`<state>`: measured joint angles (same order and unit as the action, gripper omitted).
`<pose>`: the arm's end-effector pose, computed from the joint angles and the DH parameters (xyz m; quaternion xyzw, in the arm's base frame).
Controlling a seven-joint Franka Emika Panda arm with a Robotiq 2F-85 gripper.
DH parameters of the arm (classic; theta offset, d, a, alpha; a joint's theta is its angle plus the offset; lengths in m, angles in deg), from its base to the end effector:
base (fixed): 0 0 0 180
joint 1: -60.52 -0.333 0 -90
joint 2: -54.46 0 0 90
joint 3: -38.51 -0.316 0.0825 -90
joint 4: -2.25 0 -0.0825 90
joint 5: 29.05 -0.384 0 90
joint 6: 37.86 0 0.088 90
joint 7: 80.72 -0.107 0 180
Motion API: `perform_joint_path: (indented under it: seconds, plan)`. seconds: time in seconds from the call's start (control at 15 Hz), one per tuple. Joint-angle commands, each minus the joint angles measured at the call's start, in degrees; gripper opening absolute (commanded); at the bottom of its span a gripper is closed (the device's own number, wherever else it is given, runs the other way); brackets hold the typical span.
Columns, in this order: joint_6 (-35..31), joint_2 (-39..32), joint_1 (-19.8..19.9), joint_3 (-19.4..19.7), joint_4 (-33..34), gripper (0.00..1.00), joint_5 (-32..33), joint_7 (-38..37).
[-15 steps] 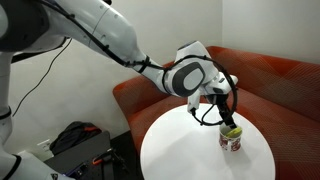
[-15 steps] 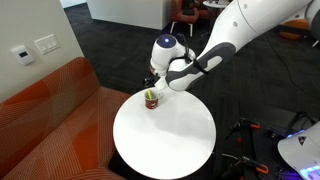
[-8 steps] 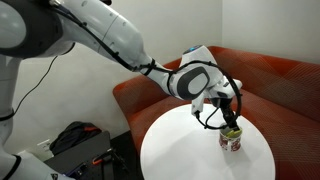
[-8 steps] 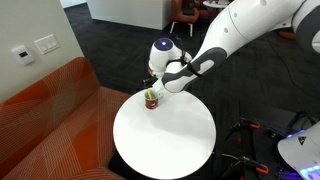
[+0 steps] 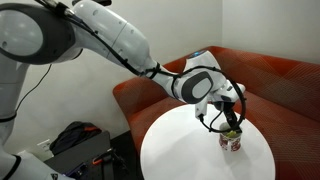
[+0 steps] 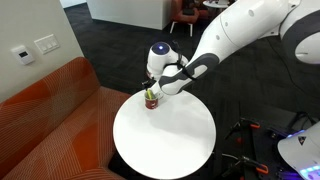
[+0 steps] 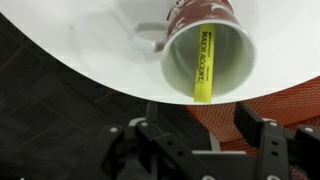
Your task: Pick up the marker from the cup and put it on the table
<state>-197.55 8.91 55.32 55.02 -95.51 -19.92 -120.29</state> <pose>0.6892 -0.1044 0.1751 0.9313 -0.3042 0.1780 0.0921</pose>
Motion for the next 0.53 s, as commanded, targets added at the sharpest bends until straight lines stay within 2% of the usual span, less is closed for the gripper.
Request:
perform_joint_path:
  seconds: [0.0, 0.13, 0.2, 0.27, 0.47]
  plan:
    - [1.85, -1.72, -0.19, 0.31, 2.80, 0.71, -2.22, 2.76]
    - [2.02, -2.31, -0.34, 0.43, 3.35, 0.67, -2.41, 2.84]
    - [2.12, -2.50, -0.44, 0.50, 3.55, 0.62, -2.41, 2.90]
    - [2.22, -2.72, -0.52, 0.57, 3.77, 0.65, -2.44, 3.10]
    - [2.78, -3.44, -0.62, 0.68, 4.72, 0.64, -2.71, 3.36]
